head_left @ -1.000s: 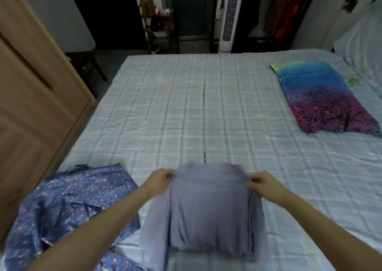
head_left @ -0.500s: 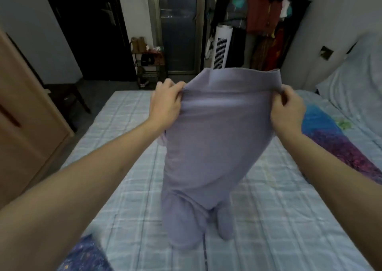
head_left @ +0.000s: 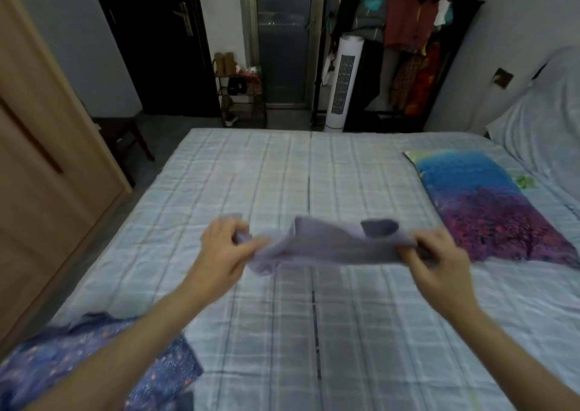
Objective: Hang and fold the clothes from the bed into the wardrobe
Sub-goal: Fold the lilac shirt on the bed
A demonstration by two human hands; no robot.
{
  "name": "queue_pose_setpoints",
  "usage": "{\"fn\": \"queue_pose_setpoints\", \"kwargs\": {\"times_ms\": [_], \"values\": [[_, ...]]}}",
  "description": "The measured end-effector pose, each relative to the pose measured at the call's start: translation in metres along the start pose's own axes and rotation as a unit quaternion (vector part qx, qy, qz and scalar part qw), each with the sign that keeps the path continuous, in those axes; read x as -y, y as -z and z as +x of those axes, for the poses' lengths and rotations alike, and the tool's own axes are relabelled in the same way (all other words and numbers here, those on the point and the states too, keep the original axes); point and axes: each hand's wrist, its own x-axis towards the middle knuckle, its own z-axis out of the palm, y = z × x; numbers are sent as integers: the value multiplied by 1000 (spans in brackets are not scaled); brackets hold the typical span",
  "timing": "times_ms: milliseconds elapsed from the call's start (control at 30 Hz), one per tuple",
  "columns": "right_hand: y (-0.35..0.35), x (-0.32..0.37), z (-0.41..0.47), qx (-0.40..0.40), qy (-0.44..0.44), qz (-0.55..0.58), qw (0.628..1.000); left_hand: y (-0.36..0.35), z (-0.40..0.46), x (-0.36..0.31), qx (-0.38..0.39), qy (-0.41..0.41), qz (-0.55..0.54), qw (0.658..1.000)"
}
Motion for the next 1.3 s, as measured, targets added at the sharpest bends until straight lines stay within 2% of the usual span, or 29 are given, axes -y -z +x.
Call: {"fn": "queue_pose_setpoints", "kwargs": {"times_ms": [100,233,367,533,633,767,833,933,1033,1100,1300], "values": [[-17,-23,-114,104,-71,23,992,-39,-122,-27,122,20,-45,991],[-44,-56,-255,226,-107,43,967,-96,-271,-61,257,51,-79,962],[-60,-82,-375,331,-92,17,939,-135,-382,-92,341,64,-114,931],[-63,-89,-468,417,-65,-70,904,-138,-453,-127,408,46,-119,904],[-61,-85,-486,428,-76,-132,891,-137,-469,-135,396,57,-91,912],[-73,-62,-482,380,-71,-211,898,-142,-460,-154,309,90,-54,945],[-85,-52,-481,373,-109,-228,893,-151,-453,-167,282,106,-79,950],[-104,-42,-489,428,-202,-226,851,-169,-448,-191,330,125,-116,929],[-116,-41,-498,481,-279,-203,806,-180,-445,-205,375,247,-161,879],[-113,-41,-501,459,-308,-188,812,-181,-449,-207,379,298,-190,855],[-102,-37,-504,391,-363,-174,828,-173,-474,-210,340,301,-234,860]]}}
